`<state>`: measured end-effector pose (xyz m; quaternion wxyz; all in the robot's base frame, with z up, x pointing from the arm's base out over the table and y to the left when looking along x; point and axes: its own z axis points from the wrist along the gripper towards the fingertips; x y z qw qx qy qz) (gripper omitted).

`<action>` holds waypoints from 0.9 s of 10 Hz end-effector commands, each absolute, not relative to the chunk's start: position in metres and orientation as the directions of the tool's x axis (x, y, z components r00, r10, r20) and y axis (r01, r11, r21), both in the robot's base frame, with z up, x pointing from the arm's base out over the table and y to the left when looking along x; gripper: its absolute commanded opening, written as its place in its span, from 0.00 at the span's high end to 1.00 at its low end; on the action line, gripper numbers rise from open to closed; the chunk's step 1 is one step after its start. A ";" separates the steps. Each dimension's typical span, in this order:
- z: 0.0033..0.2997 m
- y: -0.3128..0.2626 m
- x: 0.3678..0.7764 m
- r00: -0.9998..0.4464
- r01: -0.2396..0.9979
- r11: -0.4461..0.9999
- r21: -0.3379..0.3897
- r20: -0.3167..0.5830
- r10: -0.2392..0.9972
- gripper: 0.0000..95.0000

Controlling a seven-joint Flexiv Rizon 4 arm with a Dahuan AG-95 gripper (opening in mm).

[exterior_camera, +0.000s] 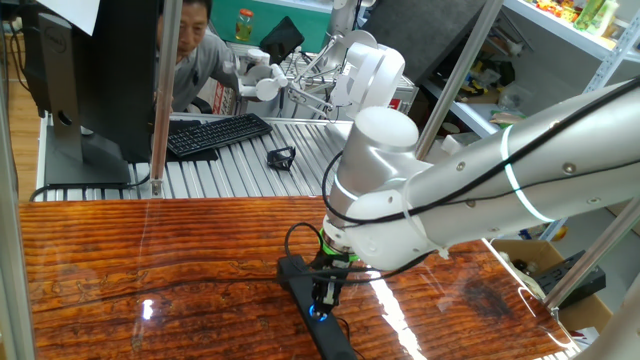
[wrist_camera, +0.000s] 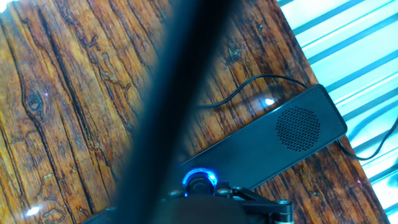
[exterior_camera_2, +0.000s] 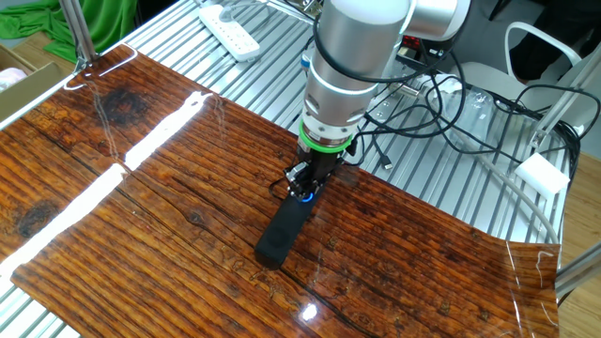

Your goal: Turn the knob to decrease the volume of the speaker

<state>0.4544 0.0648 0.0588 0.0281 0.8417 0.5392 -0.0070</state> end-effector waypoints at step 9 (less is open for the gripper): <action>0.057 0.069 0.453 0.344 0.939 -0.345 -0.004 -0.068 0.936 1.00</action>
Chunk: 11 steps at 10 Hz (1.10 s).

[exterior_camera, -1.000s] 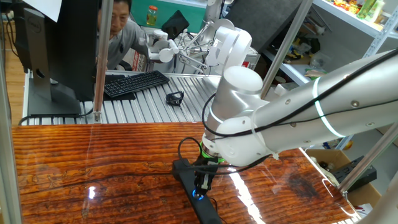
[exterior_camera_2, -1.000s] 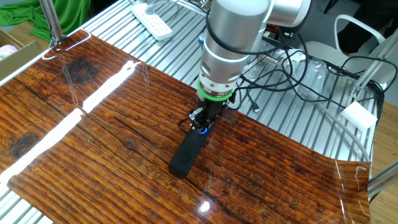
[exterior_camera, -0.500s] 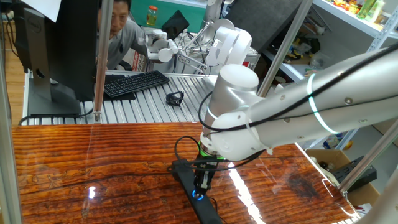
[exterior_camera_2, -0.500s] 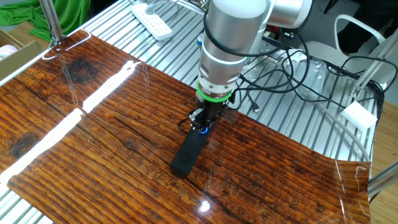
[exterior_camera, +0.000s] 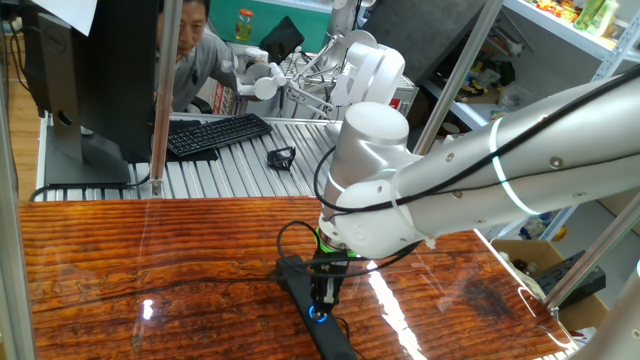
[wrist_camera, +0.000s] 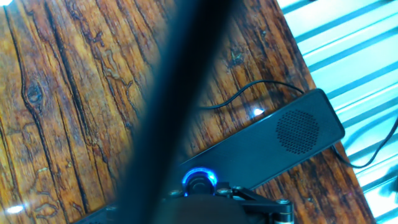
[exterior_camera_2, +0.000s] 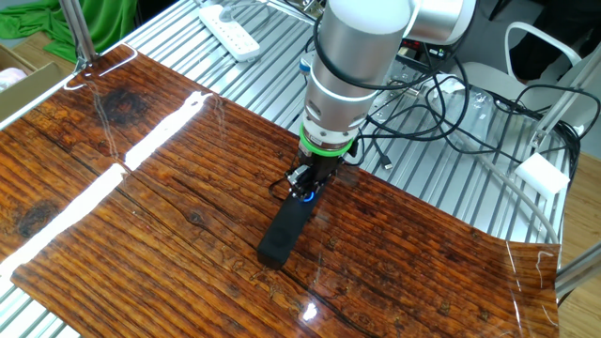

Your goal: Turn the knob to decrease the volume of the speaker

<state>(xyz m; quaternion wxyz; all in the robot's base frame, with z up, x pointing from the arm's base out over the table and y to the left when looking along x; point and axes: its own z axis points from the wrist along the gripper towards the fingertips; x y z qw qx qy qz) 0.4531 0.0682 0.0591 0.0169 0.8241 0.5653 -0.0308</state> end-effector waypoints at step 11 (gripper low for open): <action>0.059 0.070 0.453 0.156 0.988 -0.157 -0.005 -0.073 0.985 1.00</action>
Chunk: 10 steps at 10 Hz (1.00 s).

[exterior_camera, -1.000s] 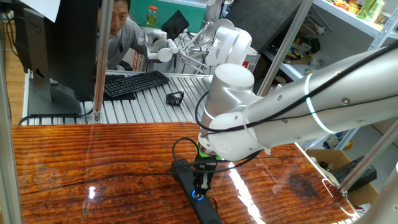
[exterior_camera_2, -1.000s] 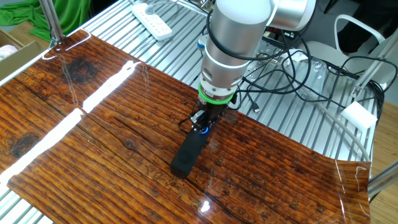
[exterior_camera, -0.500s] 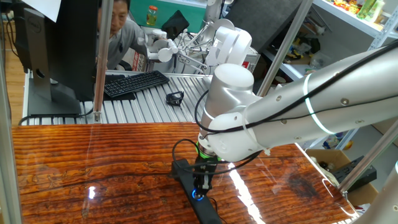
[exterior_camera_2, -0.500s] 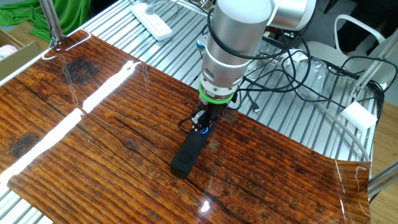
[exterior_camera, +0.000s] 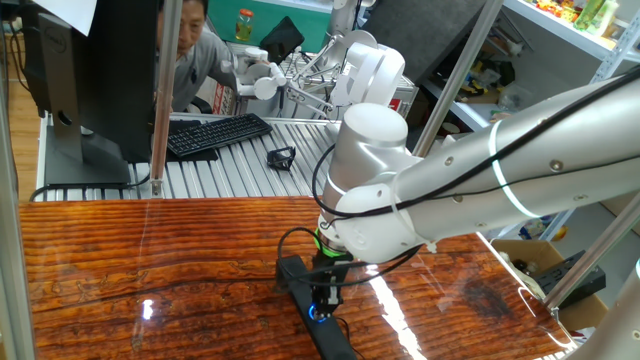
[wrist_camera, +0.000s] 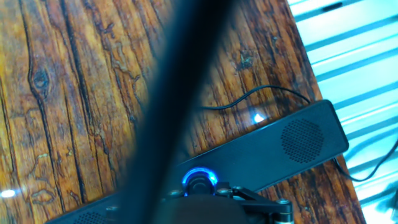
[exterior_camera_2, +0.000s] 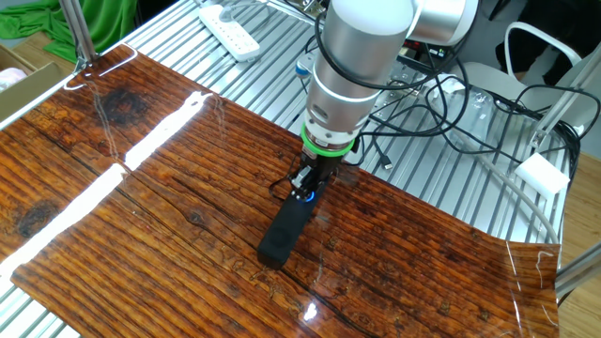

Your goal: Turn the knob to decrease the volume of the speaker

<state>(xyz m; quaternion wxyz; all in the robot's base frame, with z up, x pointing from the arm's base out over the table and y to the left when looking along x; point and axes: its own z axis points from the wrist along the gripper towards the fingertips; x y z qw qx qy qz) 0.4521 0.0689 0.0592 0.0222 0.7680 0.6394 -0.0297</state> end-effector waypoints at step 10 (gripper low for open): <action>0.059 0.070 0.452 -0.094 0.996 0.093 -0.015 -0.075 0.993 1.00</action>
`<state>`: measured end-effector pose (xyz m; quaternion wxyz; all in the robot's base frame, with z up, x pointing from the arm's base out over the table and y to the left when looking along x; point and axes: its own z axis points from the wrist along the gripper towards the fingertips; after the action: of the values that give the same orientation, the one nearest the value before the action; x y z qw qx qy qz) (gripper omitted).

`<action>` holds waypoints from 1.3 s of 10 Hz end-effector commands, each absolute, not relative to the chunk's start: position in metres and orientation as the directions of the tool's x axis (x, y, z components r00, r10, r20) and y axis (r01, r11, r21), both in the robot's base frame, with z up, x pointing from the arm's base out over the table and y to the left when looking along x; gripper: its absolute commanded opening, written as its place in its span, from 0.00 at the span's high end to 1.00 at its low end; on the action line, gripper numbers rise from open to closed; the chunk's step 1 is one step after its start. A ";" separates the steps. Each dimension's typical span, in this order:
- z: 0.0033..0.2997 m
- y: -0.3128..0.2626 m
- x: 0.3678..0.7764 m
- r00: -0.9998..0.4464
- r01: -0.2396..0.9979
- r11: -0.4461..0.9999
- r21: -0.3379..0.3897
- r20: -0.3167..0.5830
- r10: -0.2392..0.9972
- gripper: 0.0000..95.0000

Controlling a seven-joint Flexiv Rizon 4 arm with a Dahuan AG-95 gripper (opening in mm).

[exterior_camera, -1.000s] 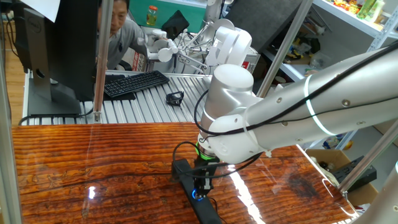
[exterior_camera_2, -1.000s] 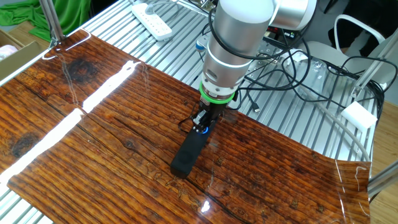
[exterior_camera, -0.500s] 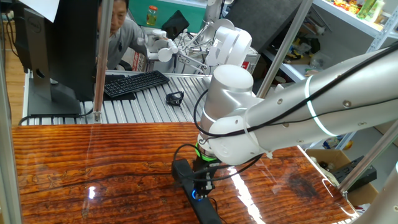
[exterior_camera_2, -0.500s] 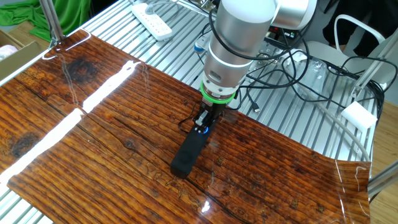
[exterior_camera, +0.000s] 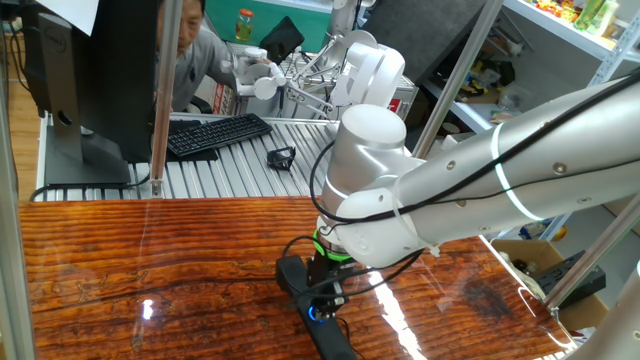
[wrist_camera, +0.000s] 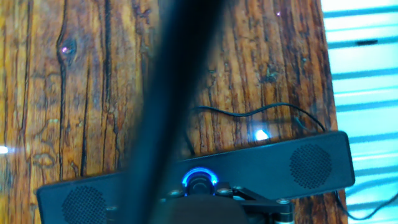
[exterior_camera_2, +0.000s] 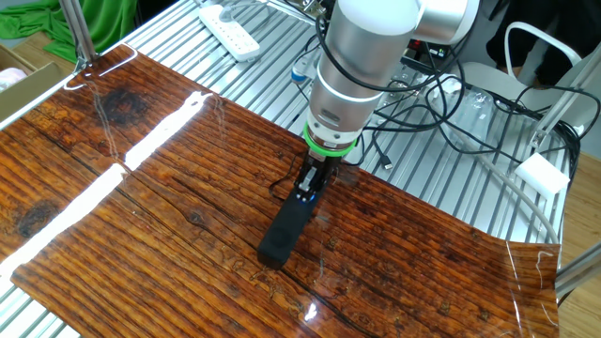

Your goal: Turn the knob to decrease the volume of the speaker

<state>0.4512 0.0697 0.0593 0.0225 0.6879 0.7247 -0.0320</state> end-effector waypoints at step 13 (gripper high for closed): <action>0.058 0.071 0.452 -0.379 0.925 0.379 -0.026 -0.053 0.924 1.00</action>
<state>0.4514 0.0705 0.0592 0.0163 0.5567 0.8302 -0.0261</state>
